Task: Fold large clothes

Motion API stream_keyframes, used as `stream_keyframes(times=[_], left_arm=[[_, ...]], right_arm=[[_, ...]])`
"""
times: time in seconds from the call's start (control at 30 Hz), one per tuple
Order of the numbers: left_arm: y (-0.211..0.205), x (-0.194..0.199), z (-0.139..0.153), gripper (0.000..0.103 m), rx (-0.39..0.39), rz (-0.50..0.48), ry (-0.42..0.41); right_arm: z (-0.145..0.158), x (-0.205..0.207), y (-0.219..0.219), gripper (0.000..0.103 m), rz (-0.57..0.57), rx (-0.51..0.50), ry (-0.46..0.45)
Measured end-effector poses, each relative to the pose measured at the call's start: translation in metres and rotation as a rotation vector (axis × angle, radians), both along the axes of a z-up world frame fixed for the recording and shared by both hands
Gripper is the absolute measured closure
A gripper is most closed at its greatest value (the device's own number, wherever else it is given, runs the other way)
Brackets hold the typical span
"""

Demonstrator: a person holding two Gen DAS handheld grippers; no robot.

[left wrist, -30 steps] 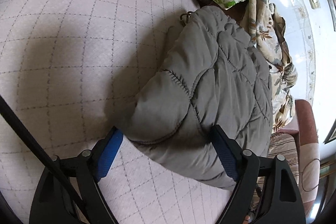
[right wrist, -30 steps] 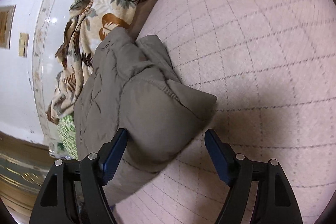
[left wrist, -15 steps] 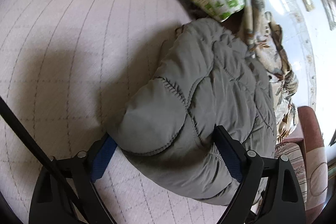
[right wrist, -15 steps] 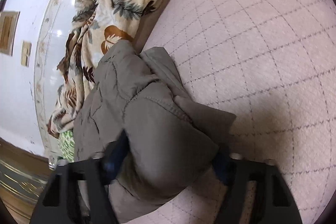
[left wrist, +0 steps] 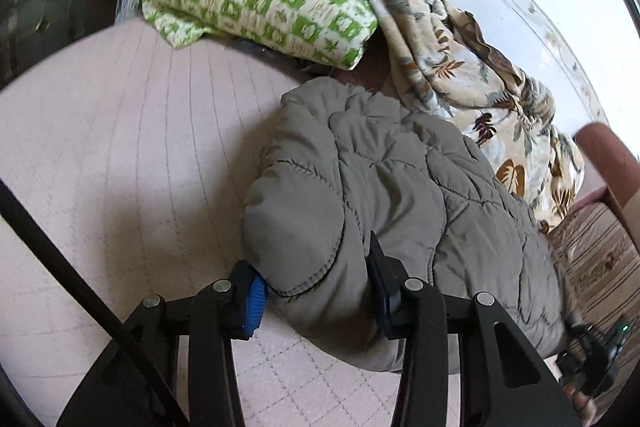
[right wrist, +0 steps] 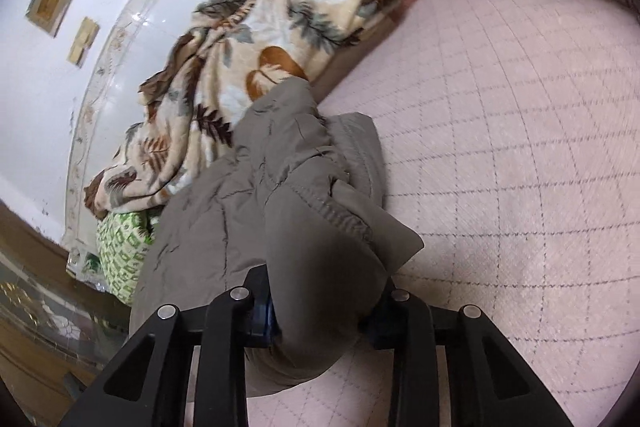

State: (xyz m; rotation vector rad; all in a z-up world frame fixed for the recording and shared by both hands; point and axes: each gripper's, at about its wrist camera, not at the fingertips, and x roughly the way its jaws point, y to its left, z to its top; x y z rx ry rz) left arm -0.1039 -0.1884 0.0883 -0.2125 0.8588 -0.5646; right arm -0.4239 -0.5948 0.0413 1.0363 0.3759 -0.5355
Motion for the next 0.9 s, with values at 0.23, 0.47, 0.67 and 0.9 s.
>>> stream_keyframes(times=[0.23, 0.47, 0.67, 0.9], left_arm=[[0.020, -0.025, 0.031, 0.061, -0.002, -0.035, -0.032], [0.054, -0.071, 0.036, 0.061, 0.027, -0.050, -0.033], [0.083, -0.117, 0.018, 0.059, 0.058, -0.042, -0.025], [0.098, -0.127, -0.026, 0.044, 0.080, -0.002, 0.028]], right_arm=[[0.037, -0.024, 0.023, 0.070, 0.041, -0.056, -0.024], [0.052, -0.069, 0.059, 0.070, 0.078, -0.069, -0.014], [0.039, -0.113, 0.099, 0.070, 0.095, -0.077, 0.025], [-0.009, -0.123, 0.111, 0.065, 0.094, -0.019, 0.158]])
